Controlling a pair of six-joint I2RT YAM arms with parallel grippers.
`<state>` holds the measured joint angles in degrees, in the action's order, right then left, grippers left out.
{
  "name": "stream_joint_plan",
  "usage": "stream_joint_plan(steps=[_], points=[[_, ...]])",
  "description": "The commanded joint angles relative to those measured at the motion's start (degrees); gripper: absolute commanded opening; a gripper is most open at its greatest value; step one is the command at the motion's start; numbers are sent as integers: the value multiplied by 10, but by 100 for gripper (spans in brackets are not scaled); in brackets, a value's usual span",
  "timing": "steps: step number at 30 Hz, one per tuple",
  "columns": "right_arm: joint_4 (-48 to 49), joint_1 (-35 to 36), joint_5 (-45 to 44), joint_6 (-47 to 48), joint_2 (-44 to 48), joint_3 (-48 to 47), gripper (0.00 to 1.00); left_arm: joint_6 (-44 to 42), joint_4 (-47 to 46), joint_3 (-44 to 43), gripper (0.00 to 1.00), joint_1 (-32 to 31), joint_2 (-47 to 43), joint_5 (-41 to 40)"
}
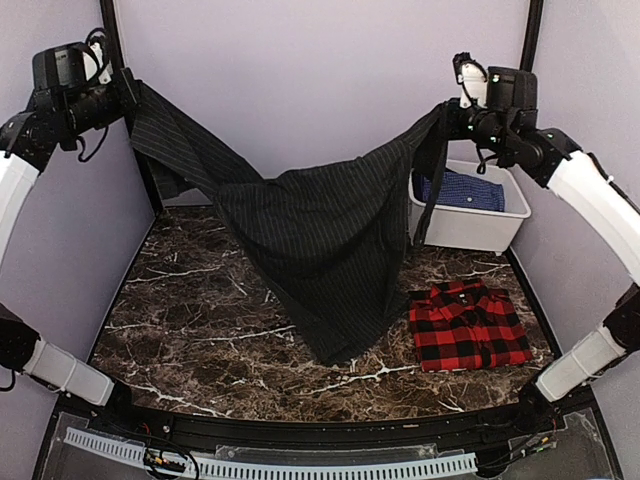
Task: Fold and stack the long sleeve shirts
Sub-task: Flatten out the crumpled shirt at the center of the board.
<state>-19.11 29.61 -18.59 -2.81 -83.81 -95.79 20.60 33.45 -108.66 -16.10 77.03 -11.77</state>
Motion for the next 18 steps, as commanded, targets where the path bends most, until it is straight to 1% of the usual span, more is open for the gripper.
stream_joint_plan(steps=[1, 4, 6, 10, 12, 14, 16, 18], points=[[126, -5, 46, 56, 91, -11, 0, -53, -17, -67, 0, 5, -47, -17], [172, -5, 69, 65, 143, 10, 0, -77, -45, -83, 0, 5, -73, -15], [187, -5, 67, 69, 164, 7, 0, -93, -51, -107, 0, 5, -81, -26], [162, -5, 69, 73, 162, -49, 0, -118, -31, -189, 0, 5, -60, -64], [148, -5, 81, 69, 148, -76, 0, -122, -26, -219, 0, 5, -47, -81], [122, -5, 86, 64, 119, -105, 0, -126, -25, -225, 0, 5, -33, -97], [95, -6, 88, 59, 81, -126, 0, -133, -17, -231, 0, 5, 1, -107], [66, -12, 108, 47, 22, -140, 0, -133, -3, -226, 0, 13, 36, -122]])
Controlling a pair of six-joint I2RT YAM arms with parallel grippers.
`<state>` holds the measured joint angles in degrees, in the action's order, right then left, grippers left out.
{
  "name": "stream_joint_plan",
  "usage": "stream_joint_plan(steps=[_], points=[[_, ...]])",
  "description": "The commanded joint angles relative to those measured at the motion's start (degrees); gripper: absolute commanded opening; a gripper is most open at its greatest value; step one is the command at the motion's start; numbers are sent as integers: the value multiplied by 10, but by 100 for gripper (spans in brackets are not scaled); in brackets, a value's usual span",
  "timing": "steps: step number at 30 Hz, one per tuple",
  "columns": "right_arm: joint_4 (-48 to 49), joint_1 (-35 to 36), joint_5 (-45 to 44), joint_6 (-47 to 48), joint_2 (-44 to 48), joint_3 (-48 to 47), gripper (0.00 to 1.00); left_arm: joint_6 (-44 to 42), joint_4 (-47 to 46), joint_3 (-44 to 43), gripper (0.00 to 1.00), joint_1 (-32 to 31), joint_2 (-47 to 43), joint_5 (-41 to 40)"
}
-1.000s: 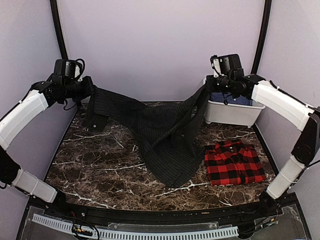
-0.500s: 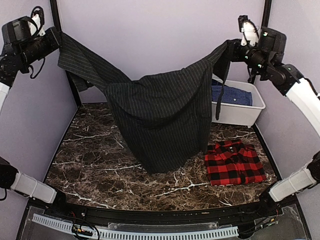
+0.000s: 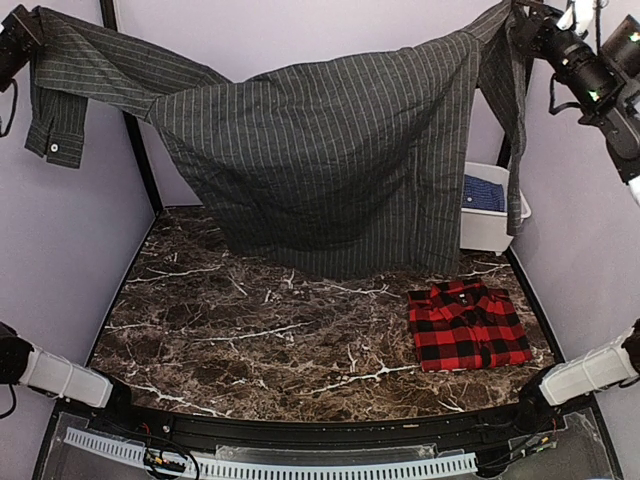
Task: Fold and stack the long sleeve shirts
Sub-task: Flatten out the crumpled shirt at the center of the board.
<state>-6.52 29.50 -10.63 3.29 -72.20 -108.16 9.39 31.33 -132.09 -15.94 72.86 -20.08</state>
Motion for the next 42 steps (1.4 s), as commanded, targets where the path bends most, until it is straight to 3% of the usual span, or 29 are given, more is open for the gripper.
stream_joint_plan(steps=[1, 5, 7, 10, 13, 19, 26, 31, 33, 37, 40, 42], points=[[-73, -17, 43, -23, -118, -19, 0, -14, 34, 13, 0, 24, 91, -27], [-38, -41, 69, -70, -174, 69, 0, 102, 64, 115, 0, 191, 161, 140], [3, -57, 81, -102, -182, 150, 0, 142, 46, 206, 0, 233, 189, 216], [30, -76, 110, -149, -199, 253, 0, 175, -14, 356, 0, 249, 214, 285], [49, -77, 138, -177, -205, 323, 0, 197, -59, 461, 0, 250, 212, 303], [25, -77, 177, -206, -225, 381, 0, 198, -83, 525, 0, 249, 215, 302], [-29, -73, 142, -220, -207, 413, 0, 197, -82, 551, 0, 249, 213, 305], [-89, -72, 87, -211, -213, 398, 3, 191, -74, 548, 20, 249, 223, 302], [-102, -70, 76, -211, -205, 393, 10, 192, -71, 547, 32, 249, 222, 308], [-127, -41, 28, -208, -179, 381, 20, 175, -69, 546, 43, 226, 195, 281], [-155, -9, -10, -202, -181, 360, 33, 163, -64, 540, 56, 179, 168, 251], [-161, 8, -28, -202, -183, 353, 41, 159, -60, 540, 58, 140, 160, 234]])
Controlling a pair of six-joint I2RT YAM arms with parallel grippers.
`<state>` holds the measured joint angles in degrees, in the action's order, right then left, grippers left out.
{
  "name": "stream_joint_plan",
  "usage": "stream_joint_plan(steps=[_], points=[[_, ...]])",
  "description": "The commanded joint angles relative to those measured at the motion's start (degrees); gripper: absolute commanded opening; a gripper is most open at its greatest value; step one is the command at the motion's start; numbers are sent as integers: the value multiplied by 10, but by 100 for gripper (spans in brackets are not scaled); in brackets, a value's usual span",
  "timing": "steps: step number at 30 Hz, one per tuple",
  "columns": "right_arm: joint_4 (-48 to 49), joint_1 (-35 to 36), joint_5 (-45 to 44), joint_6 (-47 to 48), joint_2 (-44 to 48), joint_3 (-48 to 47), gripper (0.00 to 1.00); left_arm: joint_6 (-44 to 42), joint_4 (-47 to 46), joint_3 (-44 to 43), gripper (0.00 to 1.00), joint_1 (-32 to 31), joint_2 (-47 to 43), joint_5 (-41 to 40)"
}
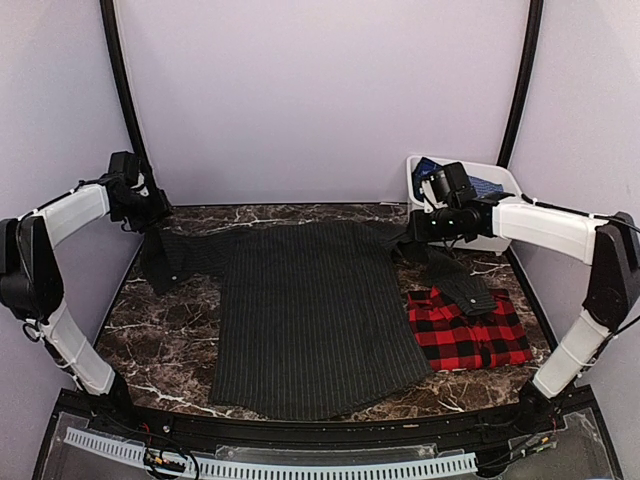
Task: Fold and stack the long sleeve shirts
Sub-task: Flatten out the crumpled shirt at the center of the board, then move the flattened shirt to the center of the board.
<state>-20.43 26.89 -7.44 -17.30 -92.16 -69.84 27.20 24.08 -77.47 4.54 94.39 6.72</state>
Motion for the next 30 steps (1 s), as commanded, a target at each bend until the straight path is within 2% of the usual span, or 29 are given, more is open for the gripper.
stream_joint_plan(steps=[1, 5, 10, 15, 19, 23, 30], points=[[-22, 41, -63, 3, 14, -33, 44, -19, 13, -5, 58, -78, -57, -47], [-27, 71, -67, 3, -9, -48, 51, -5, -1, 22, 57, -161, -57, -35], [2, 94, 1, -2, -53, -51, 50, 28, -55, 80, 49, -240, -25, 13], [14, 123, 24, -7, -120, -54, 47, 52, -89, 107, 44, -314, 31, 43], [26, 134, 37, -13, -149, -38, 44, 62, -110, 126, 41, -343, 58, 61], [28, 146, 37, -16, -163, -15, 43, 50, -83, 136, 40, -355, 81, 41], [14, 186, 47, -30, -150, 49, 42, 46, -73, 211, 38, -367, 61, 42]])
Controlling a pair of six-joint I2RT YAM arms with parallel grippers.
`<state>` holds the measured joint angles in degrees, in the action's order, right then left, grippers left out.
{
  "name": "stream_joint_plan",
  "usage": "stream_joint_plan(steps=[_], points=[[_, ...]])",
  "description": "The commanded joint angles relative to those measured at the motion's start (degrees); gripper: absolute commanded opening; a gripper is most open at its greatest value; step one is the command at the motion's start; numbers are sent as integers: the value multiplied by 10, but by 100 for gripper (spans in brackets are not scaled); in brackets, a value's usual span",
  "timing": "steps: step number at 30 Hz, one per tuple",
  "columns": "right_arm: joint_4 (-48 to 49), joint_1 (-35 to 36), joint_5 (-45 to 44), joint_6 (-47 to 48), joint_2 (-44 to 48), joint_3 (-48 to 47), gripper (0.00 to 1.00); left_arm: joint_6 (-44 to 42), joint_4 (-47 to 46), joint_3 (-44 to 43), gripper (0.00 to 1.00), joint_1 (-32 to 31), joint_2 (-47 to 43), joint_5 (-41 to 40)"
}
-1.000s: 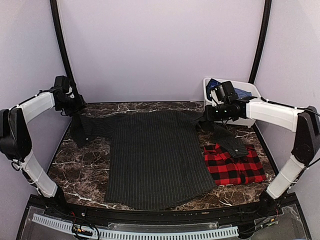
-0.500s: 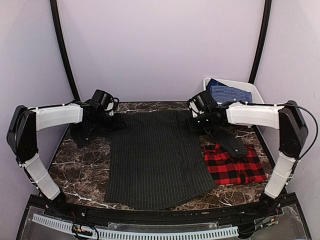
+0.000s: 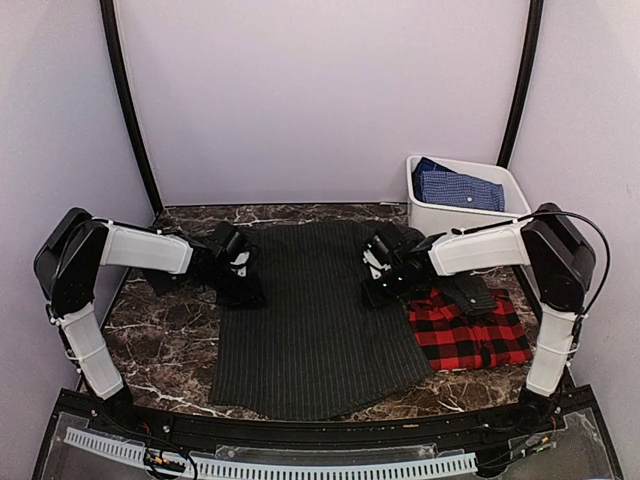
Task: Fold and stack the long sleeve shirts
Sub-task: Move the flattened shirt to the center of the board.
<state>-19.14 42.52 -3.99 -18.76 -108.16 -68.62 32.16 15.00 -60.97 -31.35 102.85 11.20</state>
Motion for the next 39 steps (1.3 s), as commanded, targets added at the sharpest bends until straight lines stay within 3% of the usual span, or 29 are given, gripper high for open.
stream_joint_plan(steps=[1, 10, 16, 20, 24, 33, 39], points=[[-3, 36, 17, -19, 15, 47, 41, -2, 21, 55, 38, -9, -34, -4], [-56, 138, 74, -73, 83, 115, 38, 17, 73, 159, 36, -16, -140, 6], [-114, 137, 67, -64, 132, 76, 39, 12, 145, 170, 36, -17, -200, 12], [-124, 76, 52, -43, 137, -1, 42, 6, 171, 109, 36, -17, -223, -5], [-95, 18, 31, -1, 85, -92, 49, -21, 160, 20, 40, -6, -199, -50], [-51, -86, 60, 17, -96, -293, 53, -81, 93, -200, 43, 63, -4, -82], [-47, -111, 57, 21, -174, -363, 56, -98, 73, -316, 47, 95, 111, -95]])
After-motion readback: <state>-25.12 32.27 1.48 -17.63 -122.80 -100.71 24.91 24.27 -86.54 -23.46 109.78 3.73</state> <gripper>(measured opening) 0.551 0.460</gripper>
